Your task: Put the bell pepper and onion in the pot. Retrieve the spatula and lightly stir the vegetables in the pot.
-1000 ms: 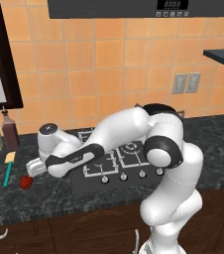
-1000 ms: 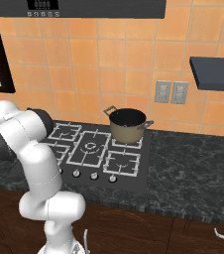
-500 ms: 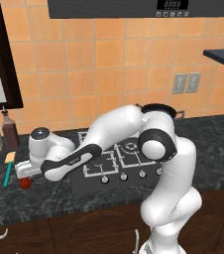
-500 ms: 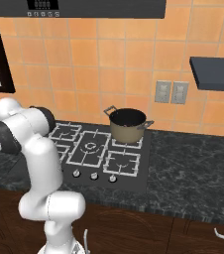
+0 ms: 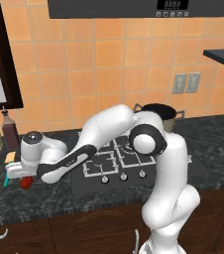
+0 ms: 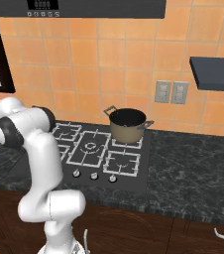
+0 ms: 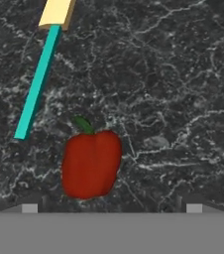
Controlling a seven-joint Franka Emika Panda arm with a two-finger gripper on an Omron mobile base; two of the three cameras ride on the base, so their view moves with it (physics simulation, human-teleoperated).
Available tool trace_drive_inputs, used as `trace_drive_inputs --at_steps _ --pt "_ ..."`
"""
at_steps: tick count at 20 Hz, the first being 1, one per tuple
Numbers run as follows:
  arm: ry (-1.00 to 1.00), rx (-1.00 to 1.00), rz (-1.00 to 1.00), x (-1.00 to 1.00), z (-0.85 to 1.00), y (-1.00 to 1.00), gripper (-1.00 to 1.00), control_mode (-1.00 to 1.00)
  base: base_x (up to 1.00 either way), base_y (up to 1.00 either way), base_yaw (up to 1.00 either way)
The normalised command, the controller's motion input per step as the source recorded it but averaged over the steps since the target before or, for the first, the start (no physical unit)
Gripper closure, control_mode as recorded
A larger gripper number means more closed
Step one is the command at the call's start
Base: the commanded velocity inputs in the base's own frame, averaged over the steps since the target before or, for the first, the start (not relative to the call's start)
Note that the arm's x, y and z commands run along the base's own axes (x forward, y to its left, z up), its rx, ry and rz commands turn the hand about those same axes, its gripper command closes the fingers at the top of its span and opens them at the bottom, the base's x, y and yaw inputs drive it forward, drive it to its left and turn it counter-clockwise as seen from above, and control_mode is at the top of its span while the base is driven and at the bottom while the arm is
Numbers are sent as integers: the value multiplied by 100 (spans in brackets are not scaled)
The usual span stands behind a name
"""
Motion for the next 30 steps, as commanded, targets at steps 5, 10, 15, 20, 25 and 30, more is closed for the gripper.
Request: trace_drive_inputs --at_steps 5,10,15,20,25,30 --pt "0 4 -14 0 -19 11 -100 -100 0 0 0" --pt "0 7 -8 8 -31 5 -100 -100 0 0 0" --pt "0 8 -1 32 -21 18 -100 -100 0 0 0" --pt "1 4 0 21 -19 16 100 -100 0 0 0" --pt "2 0 0 0 0 0 100 -100 0 0 0" --pt "-7 0 0 0 49 -31 100 -100 0 0 0"
